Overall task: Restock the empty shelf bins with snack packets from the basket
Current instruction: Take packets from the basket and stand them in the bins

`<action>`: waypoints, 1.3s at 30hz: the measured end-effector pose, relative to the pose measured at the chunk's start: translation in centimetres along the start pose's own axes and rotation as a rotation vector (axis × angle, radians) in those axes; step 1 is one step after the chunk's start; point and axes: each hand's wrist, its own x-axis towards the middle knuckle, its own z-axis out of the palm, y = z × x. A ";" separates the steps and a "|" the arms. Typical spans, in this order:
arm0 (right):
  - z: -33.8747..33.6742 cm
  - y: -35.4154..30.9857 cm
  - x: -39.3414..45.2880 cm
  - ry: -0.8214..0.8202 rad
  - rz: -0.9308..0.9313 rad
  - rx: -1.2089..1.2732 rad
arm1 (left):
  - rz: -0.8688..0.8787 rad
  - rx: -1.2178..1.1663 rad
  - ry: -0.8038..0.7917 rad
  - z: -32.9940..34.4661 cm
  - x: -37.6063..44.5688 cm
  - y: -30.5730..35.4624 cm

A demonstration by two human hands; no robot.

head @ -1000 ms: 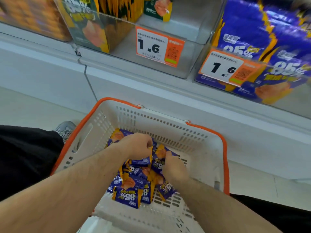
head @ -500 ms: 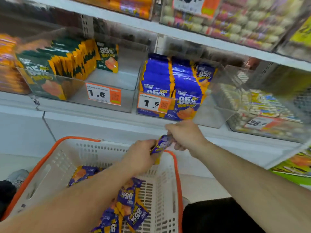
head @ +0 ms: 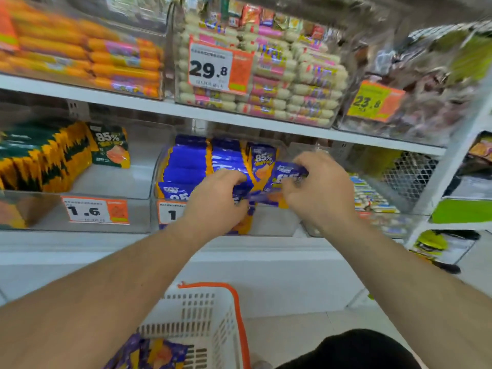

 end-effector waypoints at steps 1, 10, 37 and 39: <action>0.1 0.6 0.4 0.105 -0.049 -0.024 | 0.037 0.093 0.012 -0.3 0.7 0.1; 7.0 3.3 4.5 -0.079 -0.105 -0.247 | -0.014 0.570 -0.390 0.3 6.6 -1.6; 21.4 6.1 13.0 -0.374 0.205 -0.277 | -0.023 0.542 -0.457 1.8 7.3 -3.1; 20.9 5.9 12.9 -0.352 0.205 -0.253 | -0.024 0.541 -0.461 1.8 7.3 -3.1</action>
